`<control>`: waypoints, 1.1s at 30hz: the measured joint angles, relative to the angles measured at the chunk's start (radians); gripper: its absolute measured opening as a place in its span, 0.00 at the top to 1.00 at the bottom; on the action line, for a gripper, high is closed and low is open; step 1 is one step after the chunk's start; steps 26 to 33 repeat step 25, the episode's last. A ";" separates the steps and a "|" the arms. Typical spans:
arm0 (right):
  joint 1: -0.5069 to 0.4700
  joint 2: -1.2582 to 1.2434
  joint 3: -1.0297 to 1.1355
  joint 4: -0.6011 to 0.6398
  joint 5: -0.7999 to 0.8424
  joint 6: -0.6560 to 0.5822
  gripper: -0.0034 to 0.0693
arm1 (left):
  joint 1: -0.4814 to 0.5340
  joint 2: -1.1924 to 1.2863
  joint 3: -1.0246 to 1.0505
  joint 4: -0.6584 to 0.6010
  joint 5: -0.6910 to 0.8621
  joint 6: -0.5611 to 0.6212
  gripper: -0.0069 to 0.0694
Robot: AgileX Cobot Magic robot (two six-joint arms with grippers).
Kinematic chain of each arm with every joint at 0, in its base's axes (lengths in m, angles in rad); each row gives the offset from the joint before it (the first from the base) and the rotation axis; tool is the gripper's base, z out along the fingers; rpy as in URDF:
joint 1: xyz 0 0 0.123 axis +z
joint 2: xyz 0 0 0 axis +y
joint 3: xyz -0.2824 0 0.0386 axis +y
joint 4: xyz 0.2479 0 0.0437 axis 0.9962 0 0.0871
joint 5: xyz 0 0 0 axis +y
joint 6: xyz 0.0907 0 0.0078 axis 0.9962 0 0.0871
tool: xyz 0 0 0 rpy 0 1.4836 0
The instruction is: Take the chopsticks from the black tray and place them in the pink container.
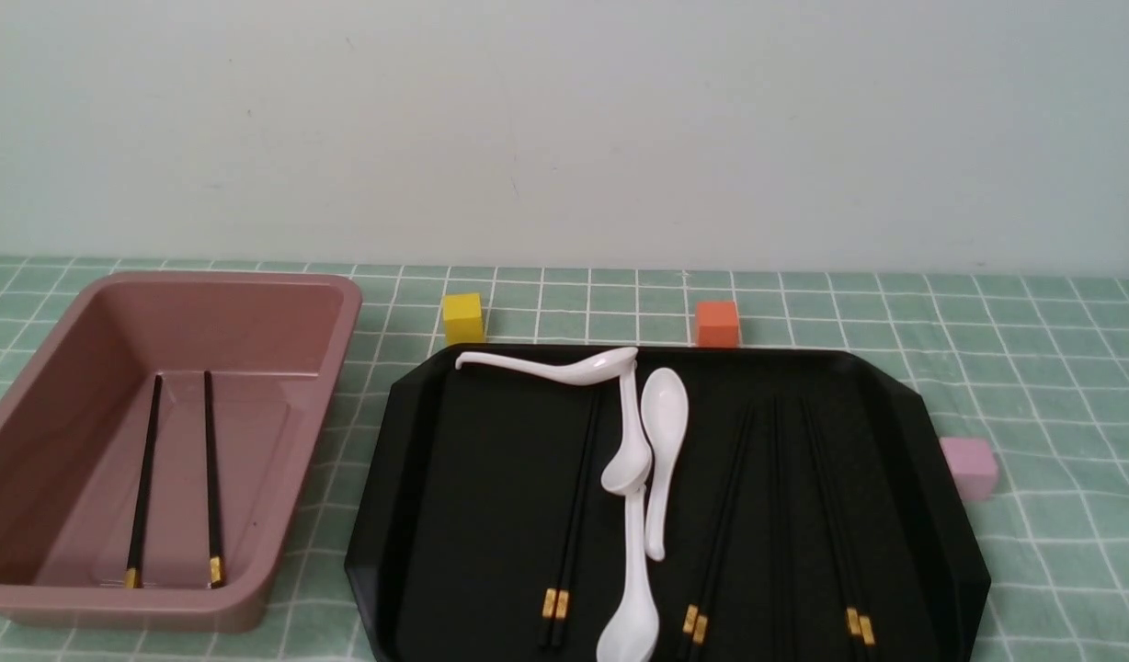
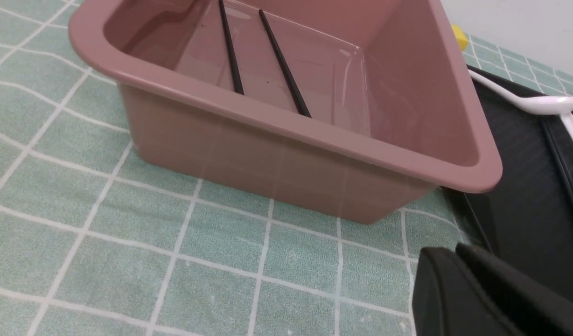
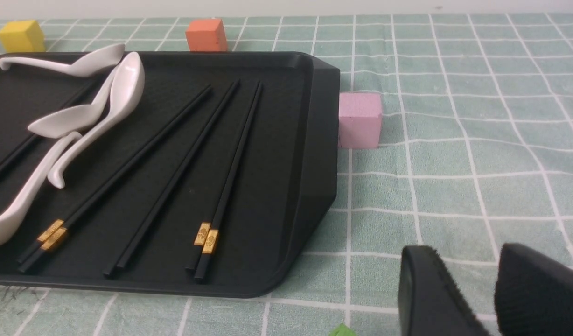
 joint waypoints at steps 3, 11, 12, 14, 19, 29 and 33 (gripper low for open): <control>0.000 0.000 0.000 0.000 0.000 0.000 0.62 | 0.000 0.000 0.000 0.000 0.000 0.000 0.85; 0.000 0.000 0.000 0.000 0.000 0.000 0.62 | 0.000 0.000 0.000 0.000 0.000 0.000 0.84; 0.000 0.000 0.000 0.000 0.000 0.000 0.62 | 0.000 0.000 0.000 0.000 0.000 0.000 0.84; 0.000 0.000 0.000 0.000 0.000 0.000 0.62 | 0.000 0.000 0.000 0.000 0.000 0.000 0.83; 0.000 0.000 0.000 0.000 0.000 0.000 0.62 | 0.000 0.000 0.000 0.000 0.000 0.000 0.83; 0.000 0.000 0.000 -0.001 0.000 0.000 0.62 | 0.000 0.000 0.000 0.000 0.000 0.000 0.82; 0.000 0.000 0.000 -0.001 0.000 0.000 0.62 | 0.000 0.000 0.000 0.000 0.000 0.000 0.82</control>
